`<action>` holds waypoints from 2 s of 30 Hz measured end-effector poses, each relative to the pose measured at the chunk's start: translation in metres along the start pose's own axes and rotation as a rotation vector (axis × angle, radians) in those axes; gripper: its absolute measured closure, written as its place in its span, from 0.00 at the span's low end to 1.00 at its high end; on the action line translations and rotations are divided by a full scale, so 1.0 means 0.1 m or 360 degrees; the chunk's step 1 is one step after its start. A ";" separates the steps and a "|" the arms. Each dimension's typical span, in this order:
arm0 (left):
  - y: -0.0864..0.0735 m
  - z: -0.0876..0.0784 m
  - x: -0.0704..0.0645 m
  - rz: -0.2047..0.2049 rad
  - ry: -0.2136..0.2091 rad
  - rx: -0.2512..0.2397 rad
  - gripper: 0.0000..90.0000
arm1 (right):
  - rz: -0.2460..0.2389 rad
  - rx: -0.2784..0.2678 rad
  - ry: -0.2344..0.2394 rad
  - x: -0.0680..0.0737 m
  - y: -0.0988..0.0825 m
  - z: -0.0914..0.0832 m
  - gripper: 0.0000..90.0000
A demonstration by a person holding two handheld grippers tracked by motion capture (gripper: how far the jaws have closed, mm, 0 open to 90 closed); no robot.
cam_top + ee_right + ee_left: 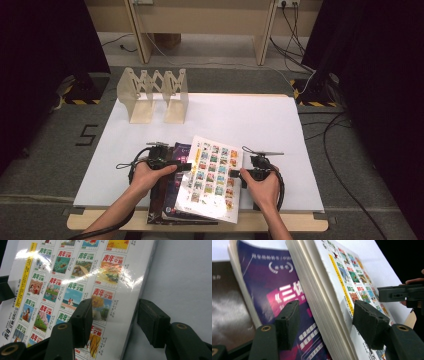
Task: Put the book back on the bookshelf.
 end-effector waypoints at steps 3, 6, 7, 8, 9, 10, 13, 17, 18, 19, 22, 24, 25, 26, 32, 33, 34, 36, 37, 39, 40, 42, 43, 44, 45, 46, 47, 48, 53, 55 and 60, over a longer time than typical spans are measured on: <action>-0.02 -0.01 0.03 -0.0024 0.0001 0.0001 0.43 | -0.0041 0.0010 0.0016 0.11 -0.01 0.03 0.52; -0.04 -0.03 0.03 -0.0050 -0.0008 0.0004 0.44 | -0.0064 0.0008 0.0021 0.15 -0.02 0.04 0.52; -0.04 -0.04 0.04 -0.0048 0.0003 0.0003 0.44 | -0.0074 0.0007 0.0021 0.18 -0.03 0.05 0.52; -0.04 -0.05 0.04 -0.0029 0.0013 0.0005 0.45 | -0.0089 0.0008 0.0021 0.21 -0.03 0.06 0.52; -0.04 -0.07 0.05 -0.0015 0.0021 0.0011 0.45 | -0.0091 0.0004 0.0015 0.23 -0.04 0.06 0.51; -0.03 -0.08 0.05 -0.0017 0.0026 0.0007 0.46 | -0.0097 0.0012 0.0010 0.24 -0.04 0.06 0.51; 0.00 -0.13 0.04 -0.0059 0.0030 -0.0031 0.55 | -0.0124 0.0004 0.0008 0.26 -0.05 0.07 0.51; 0.01 -0.19 0.03 -0.0108 0.0035 -0.0090 0.59 | -0.0127 0.0008 0.0001 0.28 -0.05 0.07 0.52; -0.01 -0.20 0.02 -0.0093 0.0049 -0.0106 0.60 | -0.0136 0.0010 0.0007 0.28 -0.05 0.07 0.52; -0.03 -0.22 0.02 -0.0103 0.0059 -0.0128 0.61 | -0.0131 0.0006 0.0008 0.29 -0.06 0.07 0.52; -0.06 -0.28 0.02 -0.0231 0.0039 -0.0180 0.65 | -0.0140 0.0006 0.0011 0.31 -0.07 0.07 0.52; -0.10 -0.30 0.02 -0.0284 0.0015 -0.0180 0.67 | -0.0154 0.0001 0.0020 0.31 -0.07 0.08 0.52; -0.16 -0.31 0.01 -0.0332 0.0010 -0.0163 0.67 | -0.0152 -0.0001 0.0014 0.31 -0.07 0.08 0.52; -0.20 -0.31 0.00 -0.0351 0.0003 -0.0152 0.66 | -0.0147 0.0002 0.0010 0.32 -0.07 0.08 0.52; -0.31 -0.30 -0.06 -0.0410 -0.0036 -0.0111 0.70 | -0.0156 0.0016 0.0011 0.33 -0.07 0.09 0.51; -0.29 -0.31 -0.06 -0.0426 -0.0056 -0.0103 0.70 | -0.0156 0.0016 0.0011 0.33 -0.07 0.09 0.51; -0.28 -0.31 -0.06 -0.0427 -0.0065 -0.0100 0.72 | -0.0160 0.0019 0.0011 0.33 -0.07 0.09 0.50; -0.27 -0.32 -0.07 -0.0414 -0.0083 -0.0101 0.77 | -0.0180 0.0053 0.0051 0.31 -0.04 0.11 0.48; -0.24 -0.33 -0.08 -0.0411 -0.0115 -0.0094 0.78 | -0.0194 0.0082 0.0074 0.31 -0.03 0.12 0.47; -0.23 -0.34 -0.08 -0.0396 -0.0127 -0.0099 0.79 | -0.0207 0.0096 0.0082 0.30 0.00 0.13 0.48; -0.21 -0.35 -0.08 -0.0357 -0.0136 -0.0106 0.80 | -0.0223 0.0088 0.0099 0.28 0.07 0.16 0.49; -0.20 -0.35 -0.08 -0.0346 -0.0138 -0.0108 0.80 | -0.0189 0.0088 0.0115 0.26 0.14 0.21 0.49; -0.20 -0.35 -0.08 -0.0329 -0.0138 -0.0109 0.80 | -0.0189 0.0088 0.0115 0.26 0.14 0.21 0.49; -0.20 -0.35 -0.08 -0.0315 -0.0142 -0.0109 0.80 | -0.0192 0.0090 0.0123 0.25 0.18 0.24 0.49; -0.20 -0.35 -0.07 -0.0318 -0.0145 -0.0115 0.80 | -0.0163 0.0116 0.0136 0.22 0.24 0.30 0.47; -0.20 -0.36 -0.07 -0.0317 -0.0148 -0.0116 0.80 | -0.0163 0.0116 0.0136 0.22 0.24 0.30 0.47; -0.20 -0.36 -0.07 -0.0314 -0.0147 -0.0116 0.80 | -0.0139 0.0116 0.0146 0.21 0.27 0.33 0.47; -0.21 -0.36 -0.06 -0.0307 -0.0146 -0.0112 0.80 | -0.0122 0.0116 0.0155 0.20 0.29 0.36 0.46; -0.20 -0.35 -0.03 -0.0295 -0.0144 -0.0073 0.79 | -0.0032 0.0134 0.0247 0.22 0.36 0.55 0.36; -0.20 -0.34 -0.02 -0.0289 -0.0141 -0.0044 0.79 | -0.0009 0.0146 0.0258 0.22 0.36 0.57 0.37; -0.19 -0.31 0.01 -0.0273 -0.0121 0.0025 0.78 | 0.0031 0.0175 0.0273 0.20 0.40 0.58 0.40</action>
Point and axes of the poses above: each handheld gripper's, and its own axes: z roughly forward along the jaws, y roughly out of its top, x roughly to its left, the point moved 6 cm from there along z, roughly forward along the jaws, and after that the axes turned 14 degrees about -x, right-handed, at the moved point
